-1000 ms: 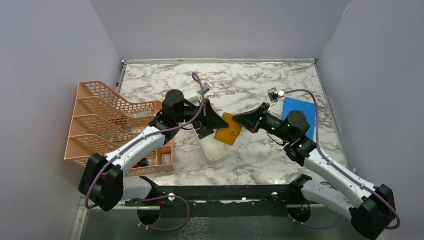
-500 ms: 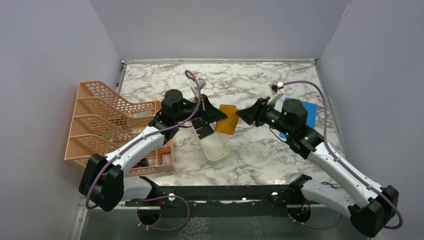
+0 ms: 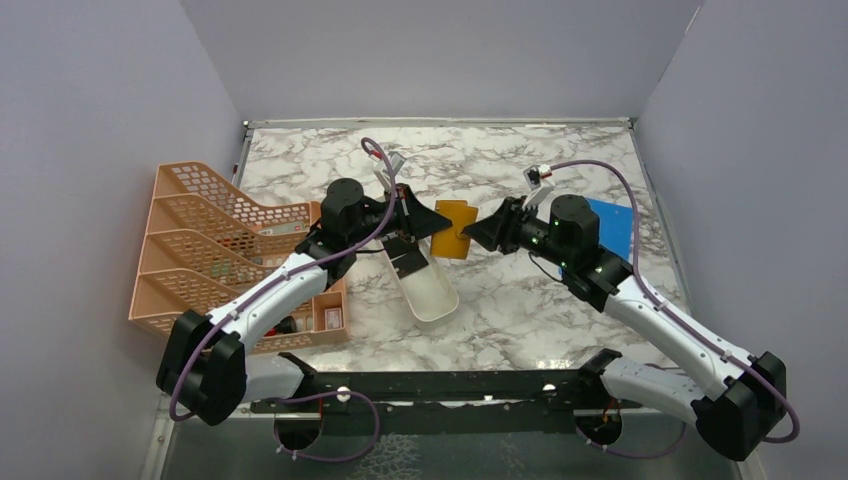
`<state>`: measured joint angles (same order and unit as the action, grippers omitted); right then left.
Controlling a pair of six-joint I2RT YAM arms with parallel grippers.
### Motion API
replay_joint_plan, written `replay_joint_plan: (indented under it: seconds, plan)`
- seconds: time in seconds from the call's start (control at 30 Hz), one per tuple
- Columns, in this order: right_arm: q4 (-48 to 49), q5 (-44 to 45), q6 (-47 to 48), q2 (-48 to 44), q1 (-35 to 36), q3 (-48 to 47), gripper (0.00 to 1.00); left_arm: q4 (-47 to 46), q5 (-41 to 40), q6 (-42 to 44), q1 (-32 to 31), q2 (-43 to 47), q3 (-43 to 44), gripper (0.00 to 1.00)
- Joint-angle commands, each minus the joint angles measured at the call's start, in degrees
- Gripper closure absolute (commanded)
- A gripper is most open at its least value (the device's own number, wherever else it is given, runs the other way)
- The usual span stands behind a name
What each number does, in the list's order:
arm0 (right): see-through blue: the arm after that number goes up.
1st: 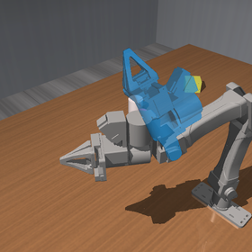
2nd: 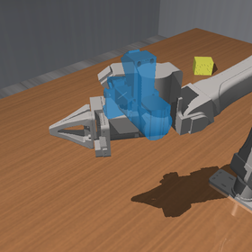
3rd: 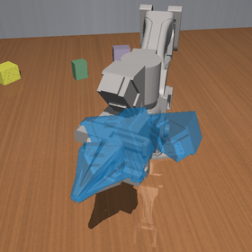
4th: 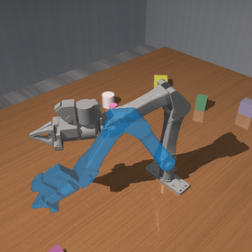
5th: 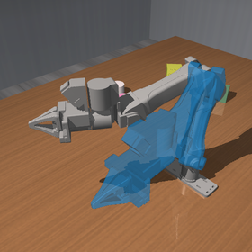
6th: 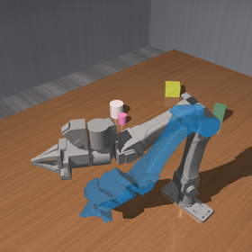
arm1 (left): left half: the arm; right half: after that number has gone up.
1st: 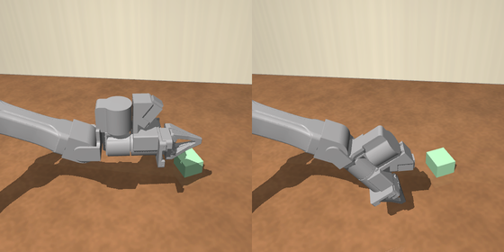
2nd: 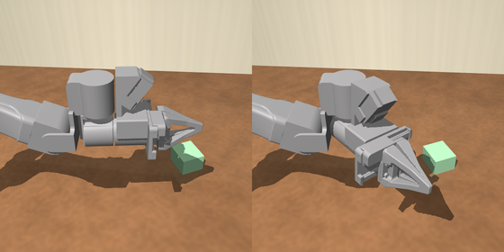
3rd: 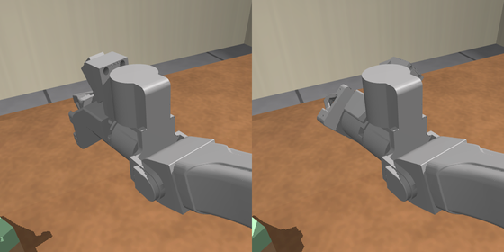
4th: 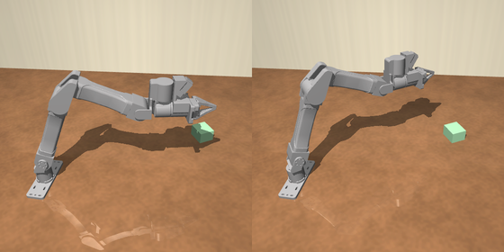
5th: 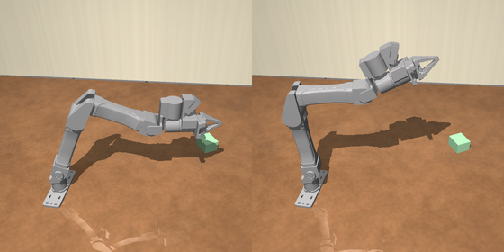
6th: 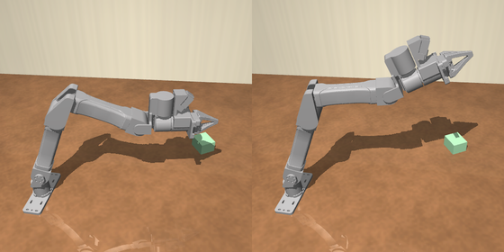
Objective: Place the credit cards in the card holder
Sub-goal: Adjust the card holder.
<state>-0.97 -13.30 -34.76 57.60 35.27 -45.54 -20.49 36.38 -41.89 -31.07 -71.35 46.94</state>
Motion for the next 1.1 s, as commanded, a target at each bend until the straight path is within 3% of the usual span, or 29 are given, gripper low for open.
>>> replay_joint_plan:
  seconds: [0.0,0.57,0.9,1.0,1.07]
  plan:
    - [3.8,-1.7,-0.8,1.2,1.0,0.1,0.60,-1.5,-1.6,-1.1,0.4,0.6,1.3,1.00]
    - [5.7,0.9,0.0,5.6,4.6,-0.9,0.55,-1.7,-0.8,-2.6,0.4,-0.5,2.4,1.00]
    - [5.8,1.6,0.9,7.2,6.4,-1.4,0.46,-1.7,-1.7,-2.4,0.4,-1.2,2.0,1.00]
    - [4.6,4.0,1.5,7.5,6.7,-1.5,0.52,-1.7,-1.6,-2.5,0.4,-0.9,1.9,1.00]
    - [3.0,6.6,2.3,7.5,6.9,-1.6,0.65,-1.7,-1.5,-2.6,0.4,-0.5,1.9,1.00]
